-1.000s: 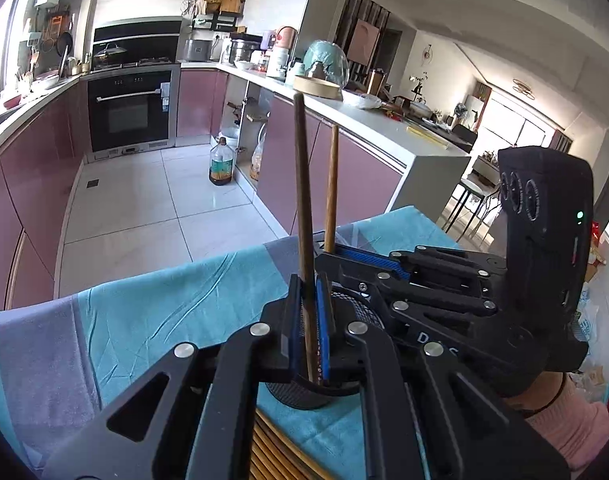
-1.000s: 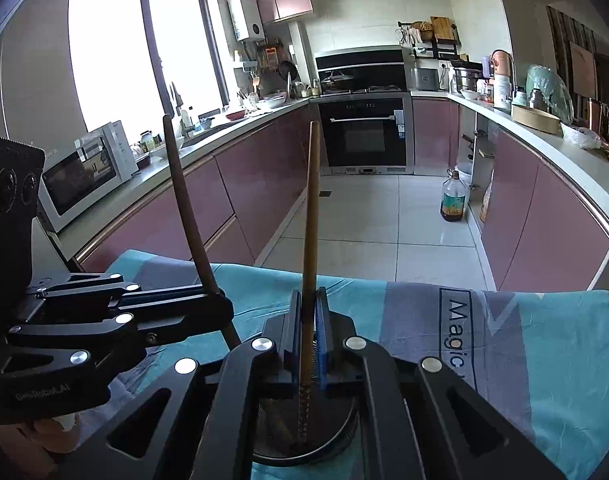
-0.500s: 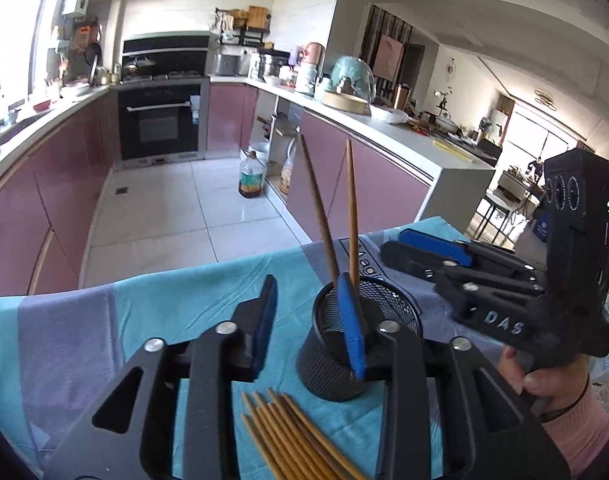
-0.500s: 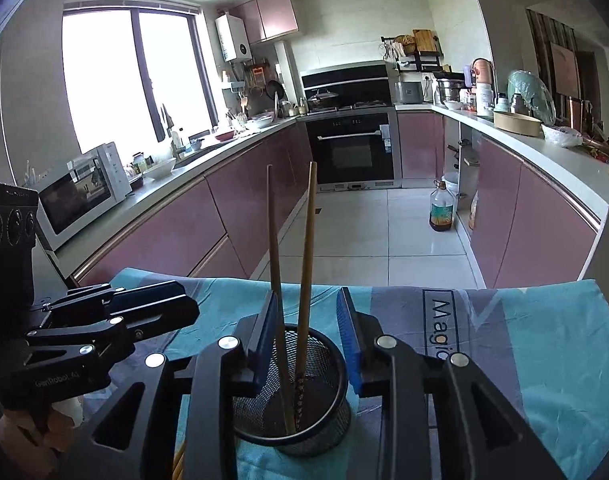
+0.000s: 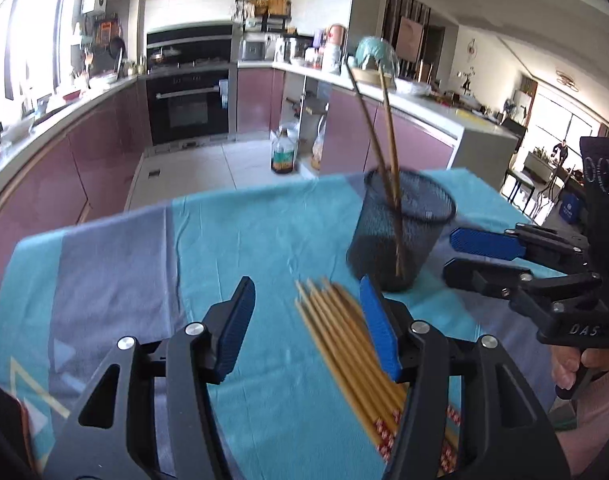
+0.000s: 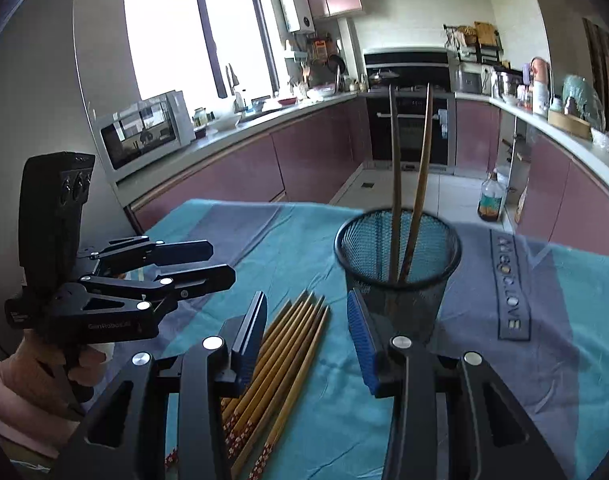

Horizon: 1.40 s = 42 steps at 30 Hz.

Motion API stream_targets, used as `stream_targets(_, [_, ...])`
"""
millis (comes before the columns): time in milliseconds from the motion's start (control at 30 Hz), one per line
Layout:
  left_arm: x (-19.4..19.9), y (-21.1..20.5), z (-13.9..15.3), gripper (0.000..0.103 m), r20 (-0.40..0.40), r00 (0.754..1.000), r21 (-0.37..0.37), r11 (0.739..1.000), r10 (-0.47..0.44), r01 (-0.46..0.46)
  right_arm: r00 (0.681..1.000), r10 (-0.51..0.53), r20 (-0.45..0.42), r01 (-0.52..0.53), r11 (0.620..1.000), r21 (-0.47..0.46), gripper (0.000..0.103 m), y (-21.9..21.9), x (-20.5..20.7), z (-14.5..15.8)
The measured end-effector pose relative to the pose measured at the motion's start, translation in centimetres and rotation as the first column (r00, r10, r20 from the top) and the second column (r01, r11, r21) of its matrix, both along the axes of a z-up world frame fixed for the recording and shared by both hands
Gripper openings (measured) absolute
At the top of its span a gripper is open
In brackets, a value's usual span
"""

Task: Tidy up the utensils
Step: 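Open both grippers to release the chopsticks into the cup, then grasp one more chopstick each with the left and right grippers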

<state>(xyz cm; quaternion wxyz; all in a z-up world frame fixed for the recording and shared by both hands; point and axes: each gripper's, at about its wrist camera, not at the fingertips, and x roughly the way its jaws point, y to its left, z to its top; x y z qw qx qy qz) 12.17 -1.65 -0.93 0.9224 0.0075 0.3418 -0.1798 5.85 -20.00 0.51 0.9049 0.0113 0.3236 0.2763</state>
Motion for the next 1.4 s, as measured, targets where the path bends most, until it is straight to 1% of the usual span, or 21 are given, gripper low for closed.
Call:
stream_targets(33, [-0.2,0.2,-0.7,0.054,-0.018,1.000,0.004,1.000,0.004,-0.004,0.999,0.000,-0.037,0.000,1.000,0.000,0.039,0.2,0.3,-1.0])
stream_targets(133, [-0.8,0.4,-2.7,0.054,-0.065,0.998,0.008,1.000,0.003,-0.003,0.994,-0.012,-0.106,0.011,1.000,-0.011,0.039,0.4,0.7,-3.2])
stream_targets(233, [-1.3,0.3,-4.3,0.054,-0.103,0.995,0.028,1.000,0.001,0.002,0.991,-0.029,-0.132,0.023,0.999,-0.045,0.039,0.9,0.6,-4.3])
stream_targets(333, [-1.8,-0.2,-5.8,0.054,-0.139,0.990,0.031,0.999,-0.011,0.015,0.987,-0.030,-0.158,0.021,0.998,-0.062,0.039,1.4,0.4,-5.0])
stream_targets(500, [-2.0,-0.9,-6.4,0.054,-0.163,0.986,0.043,0.999,-0.017,0.024,0.985,-0.031,-0.171,0.017,0.997,-0.082,0.039,1.6,0.0,-5.8])
stream_targets(700, [-2.1,-1.4,-6.8,0.054,-0.184,0.983,0.056,0.998,-0.017,0.028,0.986,-0.036,-0.161,0.019,0.994,-0.105,0.037,2.1,-0.2,-6.1])
stream_targets(733, [-1.9,-1.6,-6.6,0.054,-0.185,0.983,0.059,0.998,-0.016,0.027,0.986,-0.035,-0.163,0.017,0.994,-0.110,0.035,2.2,-0.2,-6.1])
stream_targets(1067, [-2.0,-2.0,-6.7,0.053,-0.182,0.983,0.088,0.996,-0.009,0.025,0.983,-0.053,-0.178,0.026,0.988,-0.151,0.028,2.7,0.0,-6.5])
stream_targets(1200, [-2.0,-2.1,-6.8,0.053,-0.177,0.984,0.106,0.994,-0.007,0.026,0.983,-0.055,-0.175,0.025,0.985,-0.171,0.026,2.8,0.0,-6.6])
stream_targets(1300, [-2.1,-2.2,-6.9,0.051,-0.178,0.984,0.115,0.993,-0.008,0.029,0.983,-0.061,-0.173,0.029,0.983,-0.181,0.022,2.8,0.0,-6.7])
stream_targets(1400, [-2.1,-2.3,-7.1,0.046,-0.176,0.984,0.139,0.990,-0.005,0.030,0.982,-0.065,-0.176,0.033,0.983,-0.182,0.019,2.7,0.1,-6.7])
